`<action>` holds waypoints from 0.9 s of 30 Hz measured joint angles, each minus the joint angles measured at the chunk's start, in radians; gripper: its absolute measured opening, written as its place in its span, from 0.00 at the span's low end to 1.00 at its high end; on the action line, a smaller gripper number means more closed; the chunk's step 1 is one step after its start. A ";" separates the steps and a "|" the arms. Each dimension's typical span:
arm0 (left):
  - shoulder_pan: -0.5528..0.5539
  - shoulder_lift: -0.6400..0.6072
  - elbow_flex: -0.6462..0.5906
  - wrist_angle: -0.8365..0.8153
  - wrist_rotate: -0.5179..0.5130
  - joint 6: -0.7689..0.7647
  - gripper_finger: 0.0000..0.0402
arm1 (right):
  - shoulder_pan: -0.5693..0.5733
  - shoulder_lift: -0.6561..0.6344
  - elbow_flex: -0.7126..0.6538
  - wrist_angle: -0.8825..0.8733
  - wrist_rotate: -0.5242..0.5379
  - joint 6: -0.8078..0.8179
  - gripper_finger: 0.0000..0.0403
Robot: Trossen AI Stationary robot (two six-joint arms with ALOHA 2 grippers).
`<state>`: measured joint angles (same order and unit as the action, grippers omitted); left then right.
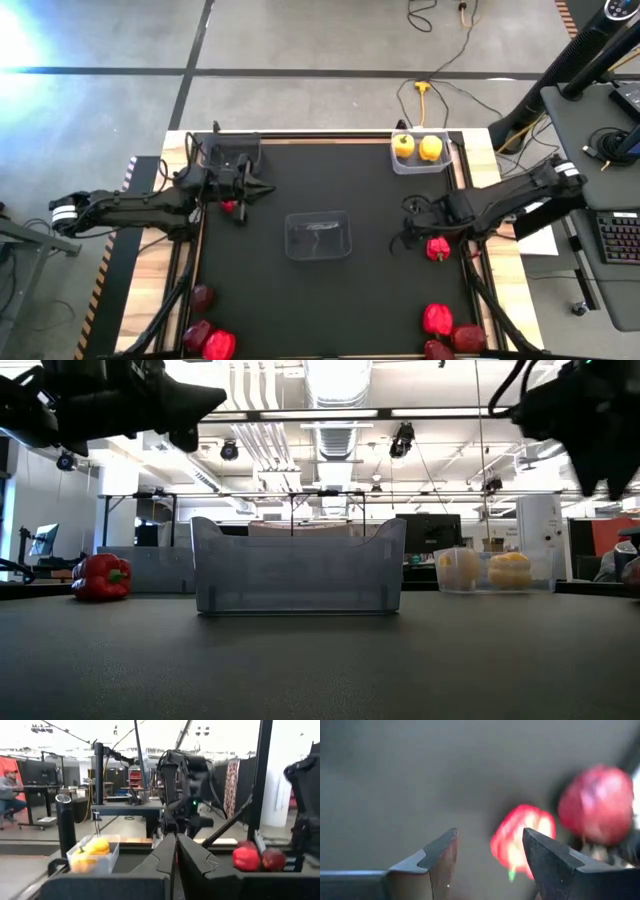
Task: Sort produce into baskets
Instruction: Put the red bell pepper into the bottom black bin
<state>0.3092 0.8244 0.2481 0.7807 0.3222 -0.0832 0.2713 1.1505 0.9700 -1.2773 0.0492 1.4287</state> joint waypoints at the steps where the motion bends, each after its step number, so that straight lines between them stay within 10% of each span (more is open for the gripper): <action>1: 0.000 0.000 0.000 0.000 0.000 -0.018 0.00 | 0.010 0.011 0.013 -0.031 -0.020 0.027 0.55; 14: -0.002 -0.002 0.000 -0.053 0.145 -0.170 0.00 | 0.023 -0.030 -0.139 -0.055 -0.144 0.307 0.97; 27: -0.003 0.048 0.000 -0.056 0.159 -0.116 0.00 | 0.072 -0.036 -0.299 0.194 -0.163 0.449 0.98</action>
<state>0.3061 0.8722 0.2481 0.7250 0.4812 -0.1991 0.3435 1.1149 0.6707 -1.0829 -0.1135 1.8774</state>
